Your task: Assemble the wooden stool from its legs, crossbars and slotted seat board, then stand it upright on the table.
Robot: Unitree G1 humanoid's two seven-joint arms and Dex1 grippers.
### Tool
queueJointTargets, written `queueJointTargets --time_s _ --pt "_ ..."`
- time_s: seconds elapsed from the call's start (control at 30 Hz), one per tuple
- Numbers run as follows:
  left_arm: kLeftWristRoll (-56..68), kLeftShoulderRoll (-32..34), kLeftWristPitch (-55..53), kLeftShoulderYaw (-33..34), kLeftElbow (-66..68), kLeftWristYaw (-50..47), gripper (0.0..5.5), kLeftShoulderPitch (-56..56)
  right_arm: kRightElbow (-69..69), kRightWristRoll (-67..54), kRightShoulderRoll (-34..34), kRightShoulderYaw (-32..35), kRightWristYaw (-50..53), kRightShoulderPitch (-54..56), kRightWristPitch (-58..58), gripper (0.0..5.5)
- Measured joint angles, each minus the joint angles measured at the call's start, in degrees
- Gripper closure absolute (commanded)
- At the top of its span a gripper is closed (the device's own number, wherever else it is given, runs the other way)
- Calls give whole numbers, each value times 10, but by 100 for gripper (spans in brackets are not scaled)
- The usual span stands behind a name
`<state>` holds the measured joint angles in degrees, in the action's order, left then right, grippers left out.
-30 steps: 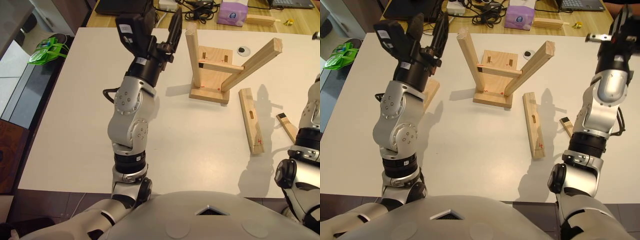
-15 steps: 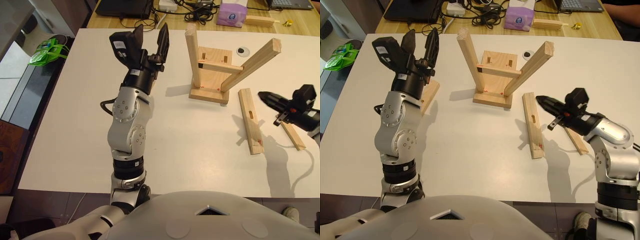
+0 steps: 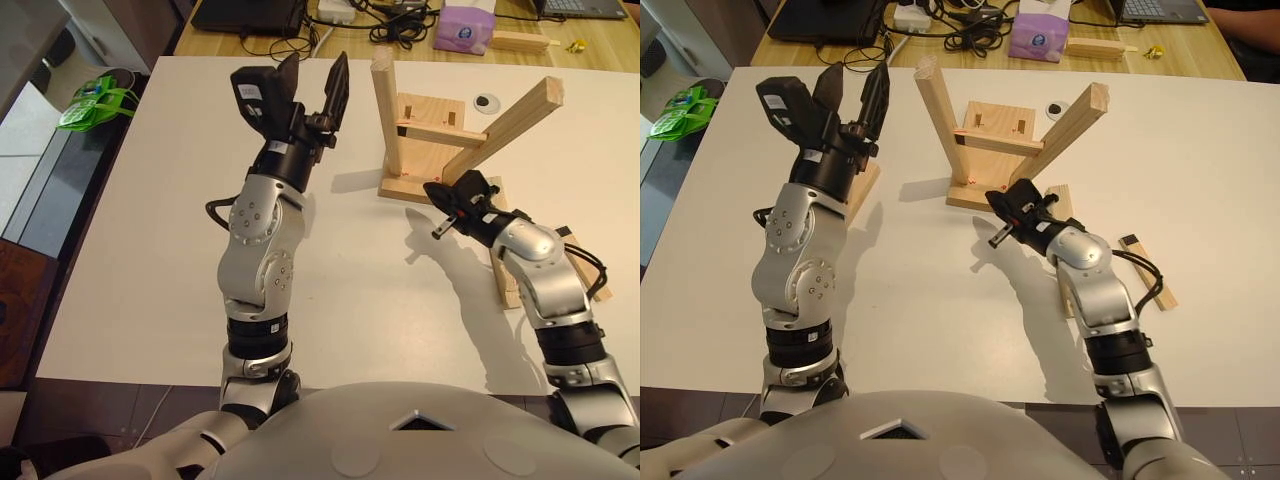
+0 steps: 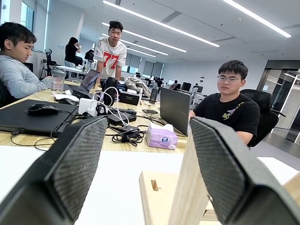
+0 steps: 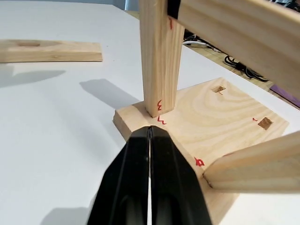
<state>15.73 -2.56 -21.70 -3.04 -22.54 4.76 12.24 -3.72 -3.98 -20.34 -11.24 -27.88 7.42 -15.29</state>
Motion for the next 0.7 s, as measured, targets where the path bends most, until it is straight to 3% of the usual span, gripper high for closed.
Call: queueJointTargets --time_s 0.23,0.43,0.7 --pt "1 0 0 0 12 6 224 13 97 73 83 -62 62 61 1 550" --pt "0 -4 0 1 14 4 224 16 168 113 126 -64 129 108 5 550" --pt "0 -8 1 -3 13 -2 224 11 202 157 95 -86 86 144 -42 550"
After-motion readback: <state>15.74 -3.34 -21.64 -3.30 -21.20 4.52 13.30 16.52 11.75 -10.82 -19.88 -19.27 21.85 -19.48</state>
